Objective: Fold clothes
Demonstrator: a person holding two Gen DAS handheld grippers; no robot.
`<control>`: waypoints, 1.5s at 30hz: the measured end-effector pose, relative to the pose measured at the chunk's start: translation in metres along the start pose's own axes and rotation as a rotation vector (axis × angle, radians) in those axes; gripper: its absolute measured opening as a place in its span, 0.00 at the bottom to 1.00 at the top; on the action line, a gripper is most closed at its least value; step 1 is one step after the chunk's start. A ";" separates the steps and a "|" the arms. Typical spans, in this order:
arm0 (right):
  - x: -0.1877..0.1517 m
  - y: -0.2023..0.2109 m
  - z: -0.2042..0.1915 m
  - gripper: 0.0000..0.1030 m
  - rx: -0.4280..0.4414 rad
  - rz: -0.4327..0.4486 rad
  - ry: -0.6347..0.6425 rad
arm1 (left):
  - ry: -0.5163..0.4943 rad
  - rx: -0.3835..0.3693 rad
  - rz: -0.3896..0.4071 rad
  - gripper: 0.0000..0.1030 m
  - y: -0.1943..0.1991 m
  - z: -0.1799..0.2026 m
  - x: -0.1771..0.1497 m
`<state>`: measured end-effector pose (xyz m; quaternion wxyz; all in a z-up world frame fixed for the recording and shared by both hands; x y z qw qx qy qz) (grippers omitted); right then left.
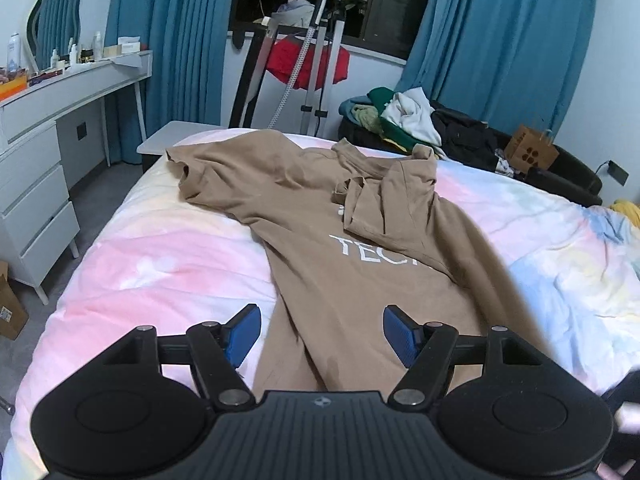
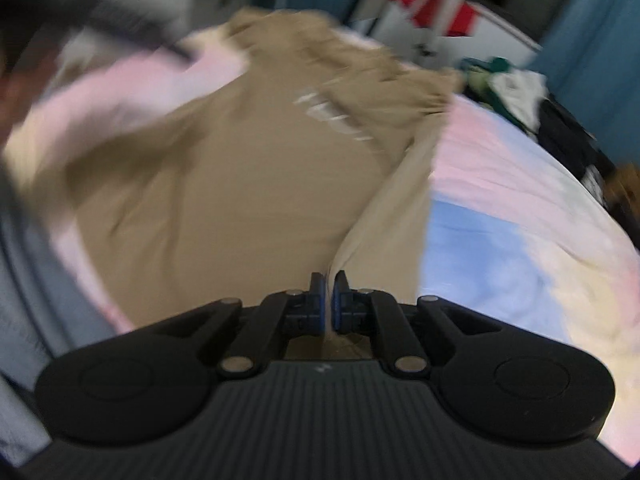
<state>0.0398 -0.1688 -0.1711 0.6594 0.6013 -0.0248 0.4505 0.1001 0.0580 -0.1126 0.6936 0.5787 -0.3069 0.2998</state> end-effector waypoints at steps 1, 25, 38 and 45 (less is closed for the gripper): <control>-0.001 -0.009 -0.012 0.07 0.004 -0.028 0.028 | 0.003 -0.001 0.001 0.68 0.001 -0.001 0.000; 0.097 -0.002 0.056 0.71 -0.015 0.351 -0.562 | 0.087 0.046 0.027 0.79 -0.014 -0.024 0.004; 0.076 -0.053 0.087 0.72 -0.103 0.447 -0.615 | 0.389 0.263 -0.039 0.83 -0.132 -0.113 0.054; 0.068 -0.073 0.103 0.72 -0.121 0.431 -0.679 | 0.519 0.263 0.016 0.84 -0.217 -0.162 0.085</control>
Point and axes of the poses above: each gripper's, at about its wrist camera, not at the fingertips, and y roughly against the way its jaws point, z to its right, x to its top, the point moved 10 cm from there along -y, roughly the way its jaws point, and after that the axes turned 1 degree about -y, right-handed, at the moved point
